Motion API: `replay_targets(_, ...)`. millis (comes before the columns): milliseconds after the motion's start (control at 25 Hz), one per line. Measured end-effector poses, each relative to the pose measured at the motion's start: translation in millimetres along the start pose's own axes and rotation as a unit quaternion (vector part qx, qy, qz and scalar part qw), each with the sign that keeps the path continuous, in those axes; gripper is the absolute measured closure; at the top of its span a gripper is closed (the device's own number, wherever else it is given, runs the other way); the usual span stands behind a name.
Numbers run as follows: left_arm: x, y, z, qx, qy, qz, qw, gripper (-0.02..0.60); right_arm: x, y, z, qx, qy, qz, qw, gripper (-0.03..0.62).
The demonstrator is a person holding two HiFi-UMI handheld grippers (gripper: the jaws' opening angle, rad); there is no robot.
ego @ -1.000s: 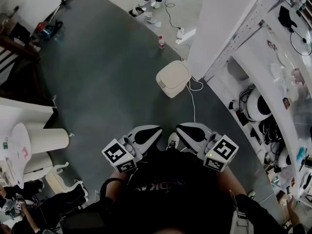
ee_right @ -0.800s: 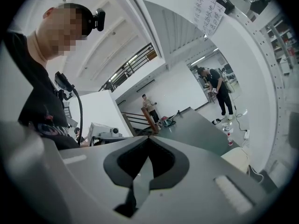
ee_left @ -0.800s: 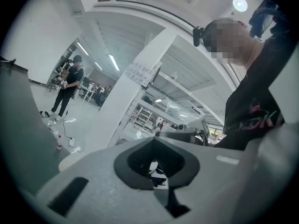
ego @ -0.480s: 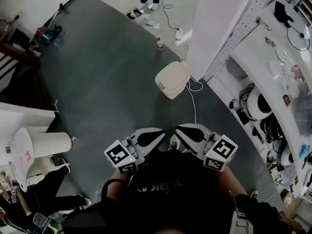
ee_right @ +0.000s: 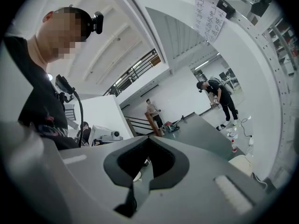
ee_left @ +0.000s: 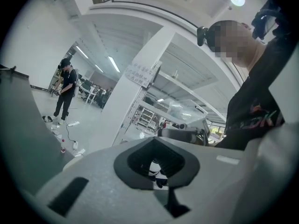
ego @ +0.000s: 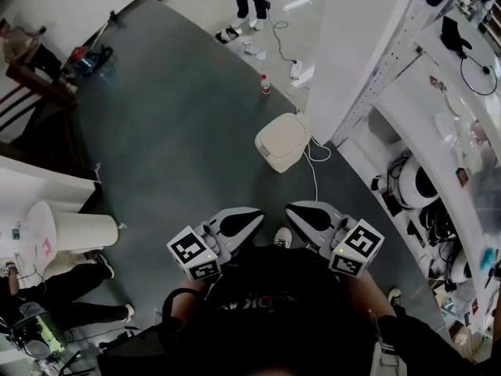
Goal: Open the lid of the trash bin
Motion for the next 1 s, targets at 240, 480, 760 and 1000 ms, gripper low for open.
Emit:
replay_targets(240,3.8,4.1,5.2,-0.014,0.000,0.007,0.9999,0.577,-4.3,-9.0,4.4,0.008,-0.003,0.003,1.000,0.586)
replay_targets(480,10.2,9.1,10.6,-0.012,0.009,0.010,0.9998,0.577,-7.7,-17.0,7.0,0.010,-0.014,0.003,1.000,0.586)
replay_targets(760,19.2,25.7,4.3,-0.041,0.013,0.010,0.9990,0.577,-14.4,-28.3,-2.8,0.034,-0.017,-0.014,0.999,0.586)
replay_targets(1000,22.6,62.7,5.2,-0.050,0.016,0.008,0.9986,0.577,-9.1,-37.4,-3.7,0.045,-0.019,-0.042,0.998,0.586)
Point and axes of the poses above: the fingertips, and each gripper's own axes: x forward along the fingers, y to its left, z out of its top, the point moved 9 cm from there along -x, backward along the fingers, and after that the axes turned 11 degrees about y, right-handed, at the moved point
